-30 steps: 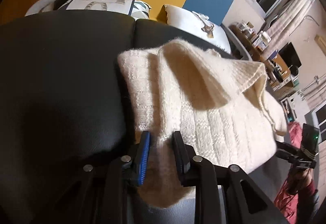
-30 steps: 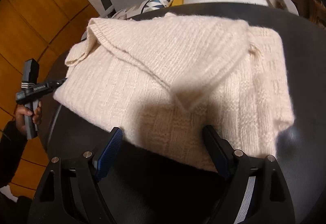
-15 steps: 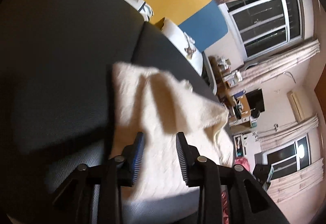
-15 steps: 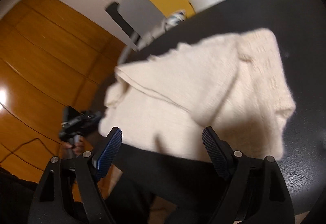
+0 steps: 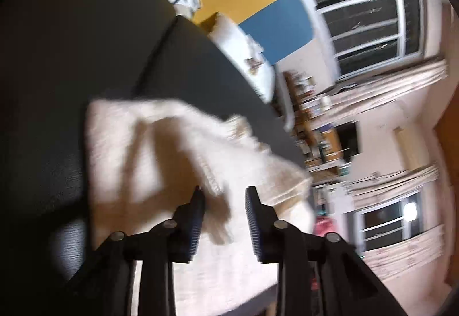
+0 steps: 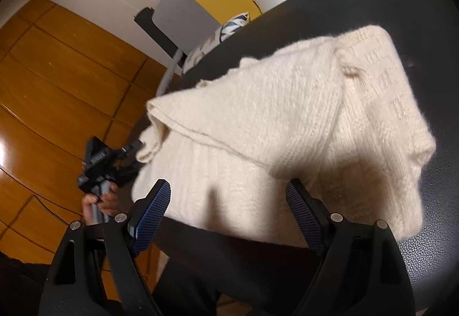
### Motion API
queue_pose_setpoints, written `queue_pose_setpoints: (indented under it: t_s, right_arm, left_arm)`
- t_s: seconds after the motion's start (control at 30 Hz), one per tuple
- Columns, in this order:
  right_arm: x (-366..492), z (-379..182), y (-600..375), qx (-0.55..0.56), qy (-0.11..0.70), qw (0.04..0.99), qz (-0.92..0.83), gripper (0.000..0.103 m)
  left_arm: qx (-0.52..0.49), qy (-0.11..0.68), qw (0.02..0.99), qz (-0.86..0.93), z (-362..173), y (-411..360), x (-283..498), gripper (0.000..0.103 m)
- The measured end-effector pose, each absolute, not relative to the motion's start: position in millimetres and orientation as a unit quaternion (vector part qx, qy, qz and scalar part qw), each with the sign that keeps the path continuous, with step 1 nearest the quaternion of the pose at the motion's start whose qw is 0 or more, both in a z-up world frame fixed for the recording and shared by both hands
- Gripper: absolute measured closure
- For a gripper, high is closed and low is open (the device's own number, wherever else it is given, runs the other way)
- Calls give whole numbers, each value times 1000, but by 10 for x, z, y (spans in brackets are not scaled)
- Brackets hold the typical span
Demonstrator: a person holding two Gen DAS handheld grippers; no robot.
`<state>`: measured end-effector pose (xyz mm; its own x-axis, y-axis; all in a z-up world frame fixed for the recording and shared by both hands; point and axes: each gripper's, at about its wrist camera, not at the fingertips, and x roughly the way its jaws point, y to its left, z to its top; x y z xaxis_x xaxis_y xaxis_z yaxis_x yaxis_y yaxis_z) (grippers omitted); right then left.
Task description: Fold clothes
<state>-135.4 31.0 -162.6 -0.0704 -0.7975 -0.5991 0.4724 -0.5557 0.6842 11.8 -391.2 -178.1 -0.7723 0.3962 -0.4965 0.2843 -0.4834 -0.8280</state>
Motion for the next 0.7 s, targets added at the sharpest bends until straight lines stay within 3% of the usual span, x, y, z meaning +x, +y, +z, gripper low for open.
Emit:
queue_pose_setpoints:
  t_s: [0.2, 0.47, 0.6, 0.7]
  right_arm:
    - [-1337, -1718, 288, 520, -128, 434, -724, 16]
    - [-1328, -1746, 297, 511, -127, 440, -727, 15]
    - [-1320, -1748, 309, 509, -126, 442, -728, 14]
    - [-1363, -1645, 443, 496, -172, 442, -728, 14]
  left_arm:
    - [-306, -520, 33, 797, -1622, -4078, -227, 76]
    - [-328, -519, -12, 789, -1860, -4244, -539, 77]
    - [-347, -527, -26, 776, -1959, -4251, -561, 72]
    - [-330, -490, -48, 806, -1794, -4144, -280, 68]
